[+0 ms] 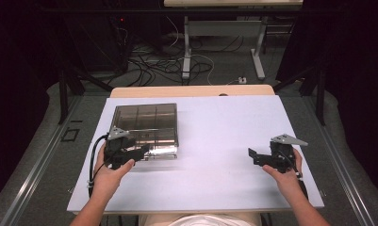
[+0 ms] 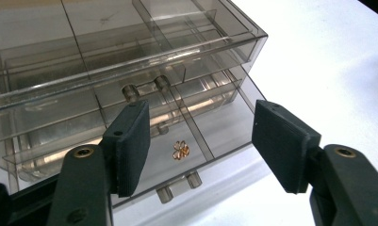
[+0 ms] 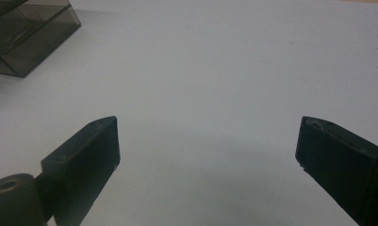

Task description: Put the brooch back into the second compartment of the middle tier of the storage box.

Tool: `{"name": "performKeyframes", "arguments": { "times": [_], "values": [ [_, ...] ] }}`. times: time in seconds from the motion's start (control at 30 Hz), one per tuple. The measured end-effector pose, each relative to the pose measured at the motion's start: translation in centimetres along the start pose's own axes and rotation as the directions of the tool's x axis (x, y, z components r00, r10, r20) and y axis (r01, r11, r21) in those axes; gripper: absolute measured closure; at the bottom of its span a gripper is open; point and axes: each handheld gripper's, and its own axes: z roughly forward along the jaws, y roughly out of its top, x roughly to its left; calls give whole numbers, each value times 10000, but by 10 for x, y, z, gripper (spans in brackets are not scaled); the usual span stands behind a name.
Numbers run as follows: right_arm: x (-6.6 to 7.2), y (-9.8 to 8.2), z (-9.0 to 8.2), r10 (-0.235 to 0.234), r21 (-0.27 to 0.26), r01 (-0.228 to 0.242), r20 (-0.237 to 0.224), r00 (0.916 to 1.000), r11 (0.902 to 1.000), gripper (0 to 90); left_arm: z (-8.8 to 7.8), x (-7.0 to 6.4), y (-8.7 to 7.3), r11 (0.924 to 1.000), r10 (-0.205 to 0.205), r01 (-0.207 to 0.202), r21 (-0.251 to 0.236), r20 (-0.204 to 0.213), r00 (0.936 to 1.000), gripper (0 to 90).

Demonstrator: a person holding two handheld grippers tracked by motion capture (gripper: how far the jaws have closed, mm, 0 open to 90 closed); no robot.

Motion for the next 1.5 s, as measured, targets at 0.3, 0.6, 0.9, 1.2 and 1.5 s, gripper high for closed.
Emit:
{"name": "performKeyframes", "arguments": {
  "times": [0.3,0.6,0.9,1.2,1.5],
  "values": [
    [0,0,0,31,-4,-31,37,10000,10000,67,-10,1,-4,9992,-343,352,-209,444,9984,351],
    [1,0,0,78,-14,-78,25,10000,10000,67,-22,2,-11,9978,-421,444,-492,460,9981,194],
    [1,0,1,20,-37,-20,36,10000,10000,66,-31,3,-19,9963,-593,601,-619,146,9981,72],
    [1,0,0,-5,-21,5,68,10000,10000,67,-33,14,-28,9929,-907,892,-790,-159,9957,3],
    [2,0,0,-19,11,19,1,10000,10000,67,-30,31,-43,9901,-1067,1052,-929,-120,9942,3]
  ]
}}
